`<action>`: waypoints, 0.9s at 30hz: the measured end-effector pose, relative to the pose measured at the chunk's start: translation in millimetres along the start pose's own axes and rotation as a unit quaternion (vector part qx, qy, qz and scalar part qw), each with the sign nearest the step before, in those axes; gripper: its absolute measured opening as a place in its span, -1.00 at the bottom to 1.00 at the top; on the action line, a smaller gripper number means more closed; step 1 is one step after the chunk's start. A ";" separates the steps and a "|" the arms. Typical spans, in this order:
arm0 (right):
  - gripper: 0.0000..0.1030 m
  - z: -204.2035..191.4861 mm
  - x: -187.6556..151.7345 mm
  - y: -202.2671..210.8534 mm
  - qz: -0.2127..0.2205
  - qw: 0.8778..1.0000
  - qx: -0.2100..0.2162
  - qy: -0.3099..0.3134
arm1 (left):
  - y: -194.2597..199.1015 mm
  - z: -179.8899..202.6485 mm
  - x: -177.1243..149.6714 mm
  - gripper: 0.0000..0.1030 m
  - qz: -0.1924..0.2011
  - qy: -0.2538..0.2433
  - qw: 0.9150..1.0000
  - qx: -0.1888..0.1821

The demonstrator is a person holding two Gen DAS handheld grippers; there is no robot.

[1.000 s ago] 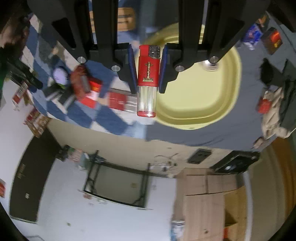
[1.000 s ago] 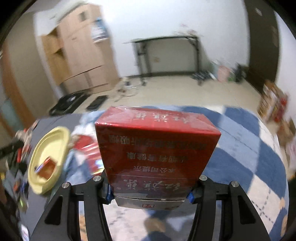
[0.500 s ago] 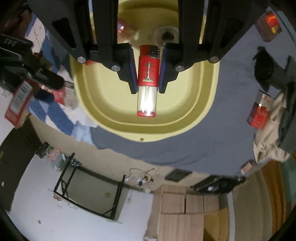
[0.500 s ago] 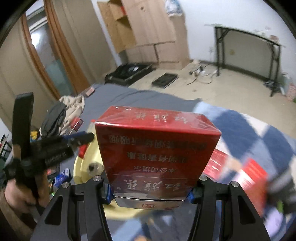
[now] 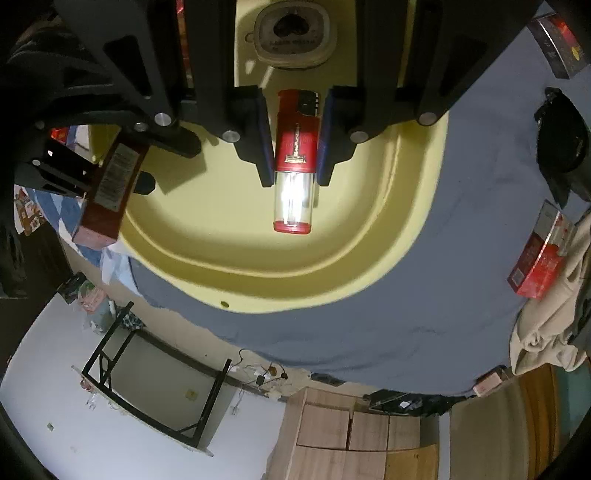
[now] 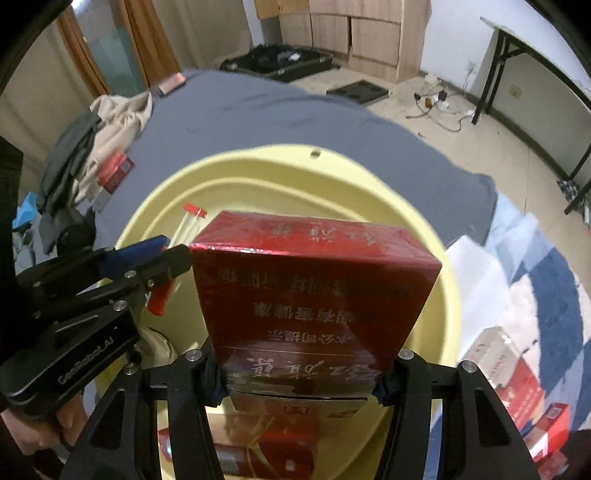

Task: Organize rigid objects
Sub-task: 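Carry the red tube and red box into the yellow tray and release both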

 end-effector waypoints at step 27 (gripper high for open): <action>0.87 51.4 -53.6 108.9 0.164 0.980 0.022 -0.107 | 112.4 54.3 -5.4 0.88 0.088 -0.007 0.996 -0.029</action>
Point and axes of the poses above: each gripper's, at about its wrist camera, not at the fingertips, and y roughly against the way its jaws point, z to its right, x to its top, the point moved 6 cm from there along -y, roughly the way its jaws point, and after that the axes turned 13 degrees about -z, right-handed, at the moved point
